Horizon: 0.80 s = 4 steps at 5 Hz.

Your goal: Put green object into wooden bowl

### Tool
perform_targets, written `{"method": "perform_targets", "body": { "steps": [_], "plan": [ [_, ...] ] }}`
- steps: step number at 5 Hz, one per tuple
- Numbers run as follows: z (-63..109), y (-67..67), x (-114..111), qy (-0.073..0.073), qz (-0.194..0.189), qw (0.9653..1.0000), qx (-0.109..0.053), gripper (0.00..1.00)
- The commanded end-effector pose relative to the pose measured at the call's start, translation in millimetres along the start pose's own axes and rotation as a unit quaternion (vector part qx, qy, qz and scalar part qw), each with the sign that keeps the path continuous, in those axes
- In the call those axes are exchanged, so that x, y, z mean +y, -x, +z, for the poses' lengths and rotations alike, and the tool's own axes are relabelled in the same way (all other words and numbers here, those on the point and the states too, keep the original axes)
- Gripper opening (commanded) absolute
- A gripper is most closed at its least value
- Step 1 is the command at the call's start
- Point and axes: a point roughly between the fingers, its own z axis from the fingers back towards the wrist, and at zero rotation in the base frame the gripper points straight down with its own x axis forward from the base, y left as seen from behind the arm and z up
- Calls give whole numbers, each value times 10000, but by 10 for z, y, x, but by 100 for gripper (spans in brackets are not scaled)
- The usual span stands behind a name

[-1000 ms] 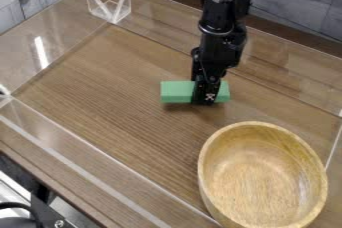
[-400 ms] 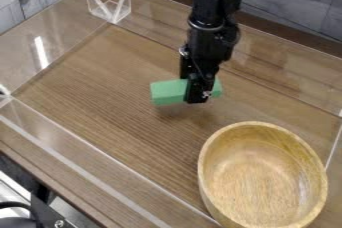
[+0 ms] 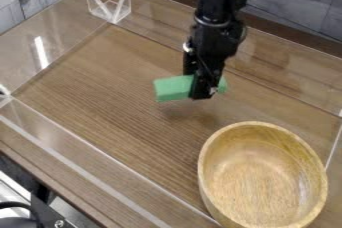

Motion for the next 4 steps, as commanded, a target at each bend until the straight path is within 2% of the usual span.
{"method": "perform_targets", "body": {
  "steps": [1,3,4],
  "plan": [
    [234,-111,122,-280,36,9993,-239,0],
    [-29,-245,63,-259,98,9994,-194,0],
    [69,-344,-7,-314,200,9990,-238,0]
  ]
}}
